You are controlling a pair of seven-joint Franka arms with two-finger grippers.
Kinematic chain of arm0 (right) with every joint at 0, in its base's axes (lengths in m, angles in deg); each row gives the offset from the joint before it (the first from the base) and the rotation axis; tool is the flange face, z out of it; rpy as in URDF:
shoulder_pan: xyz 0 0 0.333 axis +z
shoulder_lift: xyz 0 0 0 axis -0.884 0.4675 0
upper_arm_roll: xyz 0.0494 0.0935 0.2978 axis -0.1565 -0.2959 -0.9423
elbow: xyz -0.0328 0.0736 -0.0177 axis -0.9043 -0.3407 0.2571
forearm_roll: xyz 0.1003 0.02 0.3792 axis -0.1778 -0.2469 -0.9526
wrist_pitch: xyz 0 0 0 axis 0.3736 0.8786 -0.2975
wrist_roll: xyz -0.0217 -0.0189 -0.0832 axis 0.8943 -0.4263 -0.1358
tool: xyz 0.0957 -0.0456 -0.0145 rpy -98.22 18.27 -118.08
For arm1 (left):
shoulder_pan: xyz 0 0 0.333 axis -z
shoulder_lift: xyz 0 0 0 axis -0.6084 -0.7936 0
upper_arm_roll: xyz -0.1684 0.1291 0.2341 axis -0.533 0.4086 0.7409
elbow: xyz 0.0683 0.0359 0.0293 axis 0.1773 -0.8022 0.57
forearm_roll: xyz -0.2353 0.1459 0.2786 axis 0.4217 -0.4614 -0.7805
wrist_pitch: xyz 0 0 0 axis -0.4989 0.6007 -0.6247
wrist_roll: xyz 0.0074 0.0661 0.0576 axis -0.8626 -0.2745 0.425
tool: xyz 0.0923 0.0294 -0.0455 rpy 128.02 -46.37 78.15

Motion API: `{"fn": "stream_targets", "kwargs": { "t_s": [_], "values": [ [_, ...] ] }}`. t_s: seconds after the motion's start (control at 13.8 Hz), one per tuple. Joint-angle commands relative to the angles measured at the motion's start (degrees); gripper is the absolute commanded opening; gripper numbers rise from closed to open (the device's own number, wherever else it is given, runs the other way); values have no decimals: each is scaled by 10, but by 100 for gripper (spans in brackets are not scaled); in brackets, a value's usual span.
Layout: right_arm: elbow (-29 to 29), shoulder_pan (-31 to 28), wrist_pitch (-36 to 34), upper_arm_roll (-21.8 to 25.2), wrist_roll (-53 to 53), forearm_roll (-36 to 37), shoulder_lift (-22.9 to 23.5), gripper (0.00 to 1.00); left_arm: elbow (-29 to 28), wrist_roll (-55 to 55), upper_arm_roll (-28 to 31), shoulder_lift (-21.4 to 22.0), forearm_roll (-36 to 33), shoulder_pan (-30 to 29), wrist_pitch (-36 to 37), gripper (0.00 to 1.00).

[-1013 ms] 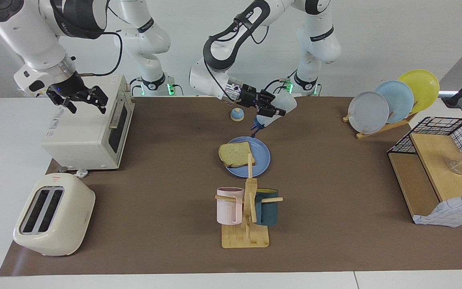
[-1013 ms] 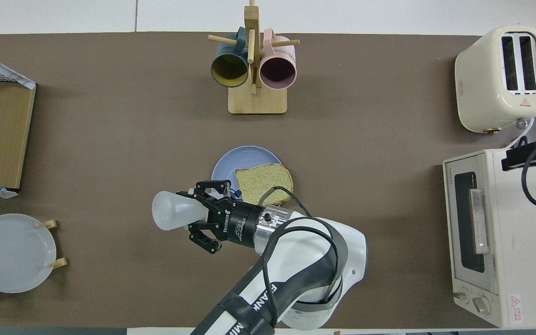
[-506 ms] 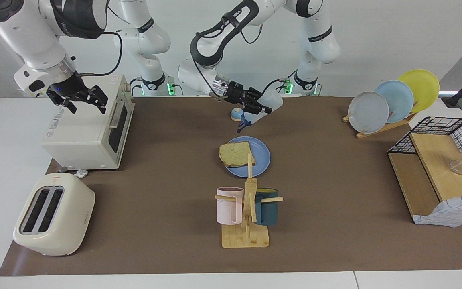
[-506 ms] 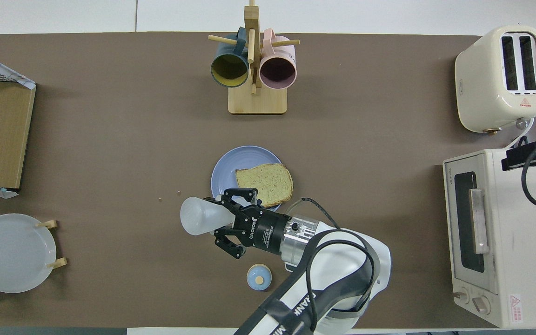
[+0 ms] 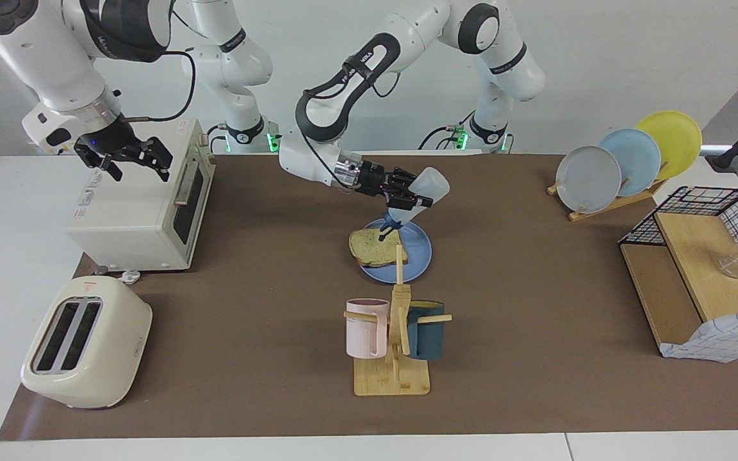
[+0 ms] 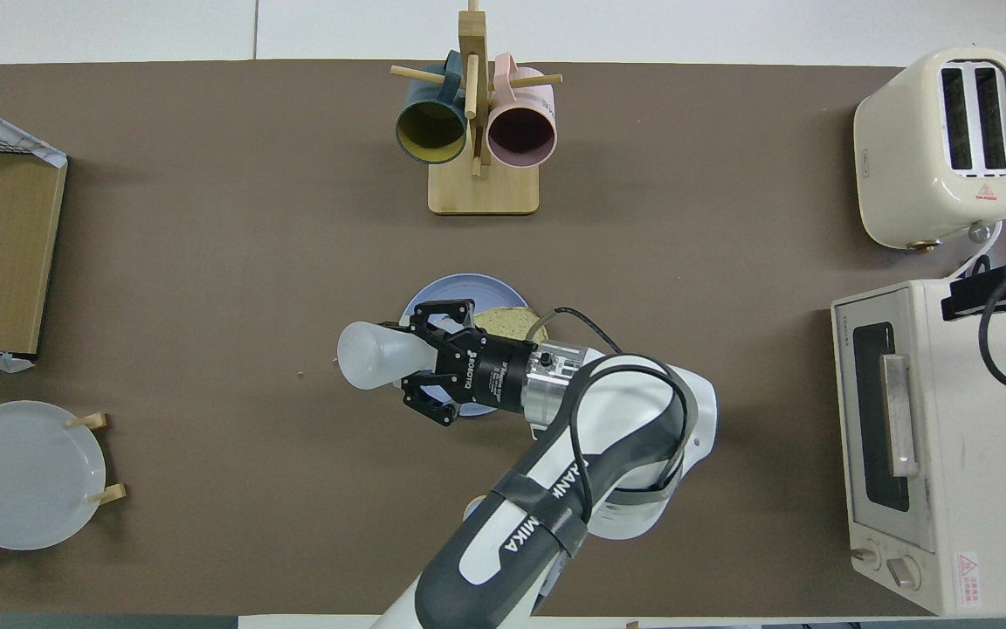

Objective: Put bread on plate and add seasoning

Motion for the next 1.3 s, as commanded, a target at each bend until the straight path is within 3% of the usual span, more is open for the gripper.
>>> {"fn": "stream_targets", "kwargs": {
  "t_s": [0.0, 0.29, 0.51, 0.94, 1.23],
  "values": [
    [12, -1, 10, -1, 10, -3, -8, 100, -14, -3, -1, -4, -40, -56, -34, 0],
    [12, -1, 9, -1, 10, -3, -8, 100, -19, -4, -1, -4, -70, -85, -60, 0],
    [12, -1, 9, -1, 10, -3, -8, 100, -19, -4, -3, -4, -60, -56, -49, 0],
    [12, -1, 10, -1, 10, -3, -8, 100, -18, -4, -2, 6, 8, 62, 16, 0],
    [12, -1, 10, -1, 10, -3, -8, 100, -18, -3, 0, 5, 6, 46, 11, 0]
  ]
}}
